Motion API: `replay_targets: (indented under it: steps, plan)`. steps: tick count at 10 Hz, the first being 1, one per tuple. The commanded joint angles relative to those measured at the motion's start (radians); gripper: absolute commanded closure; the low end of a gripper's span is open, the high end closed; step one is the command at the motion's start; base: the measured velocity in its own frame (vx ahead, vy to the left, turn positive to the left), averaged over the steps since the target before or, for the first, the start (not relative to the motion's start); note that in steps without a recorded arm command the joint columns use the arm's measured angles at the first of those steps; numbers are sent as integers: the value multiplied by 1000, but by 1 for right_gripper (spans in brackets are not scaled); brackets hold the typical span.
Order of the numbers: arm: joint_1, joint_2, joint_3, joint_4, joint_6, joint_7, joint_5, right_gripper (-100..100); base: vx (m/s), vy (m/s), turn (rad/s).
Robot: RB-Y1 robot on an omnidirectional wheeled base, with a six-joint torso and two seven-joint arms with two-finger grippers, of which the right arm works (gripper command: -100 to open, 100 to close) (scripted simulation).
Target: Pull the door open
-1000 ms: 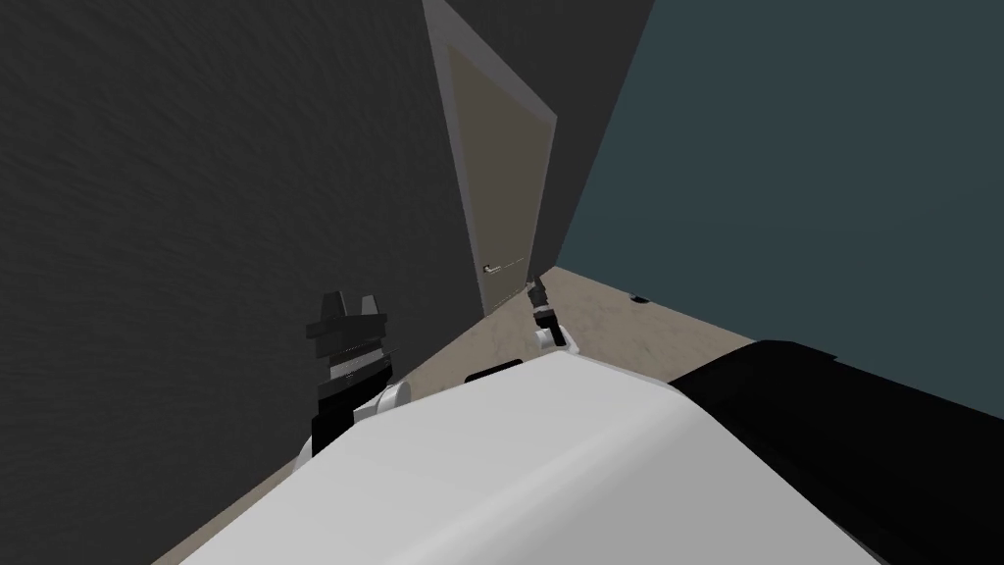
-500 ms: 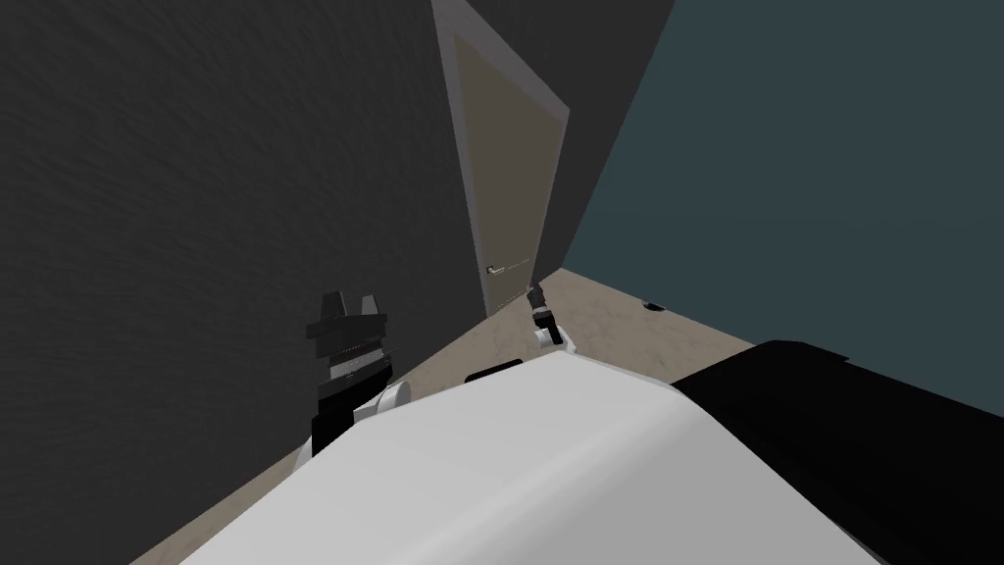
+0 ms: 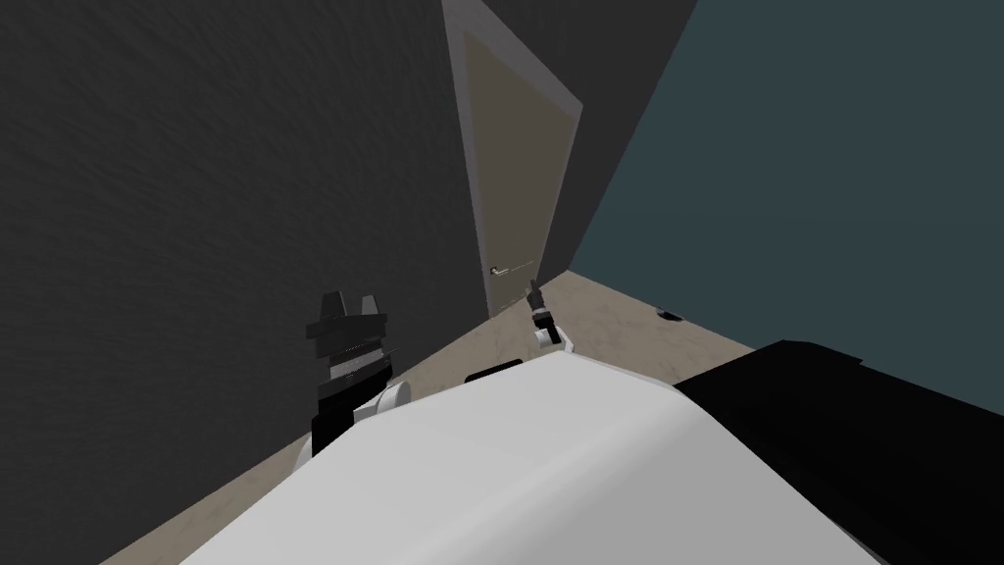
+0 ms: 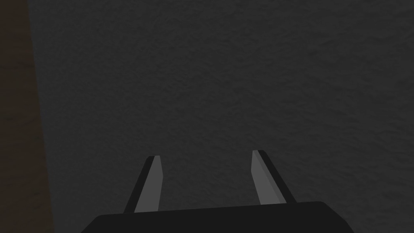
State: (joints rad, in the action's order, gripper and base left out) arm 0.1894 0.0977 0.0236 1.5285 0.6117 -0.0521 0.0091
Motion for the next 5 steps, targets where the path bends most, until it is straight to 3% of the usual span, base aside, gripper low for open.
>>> replay_targets:
  steps: [1,2,4,5]
  plan:
    - [-26,4,7,-50,13,-3,-2,-100,59,-66,202]
    - [-26,4,7,-64,13,-3,-2,-100,51,-52,74]
    - [-60,11,16,-142,34,-7,-6,-100,57,-50,163]
    - [-60,11,16,-148,34,-7,-6,-100,42,-53,62]
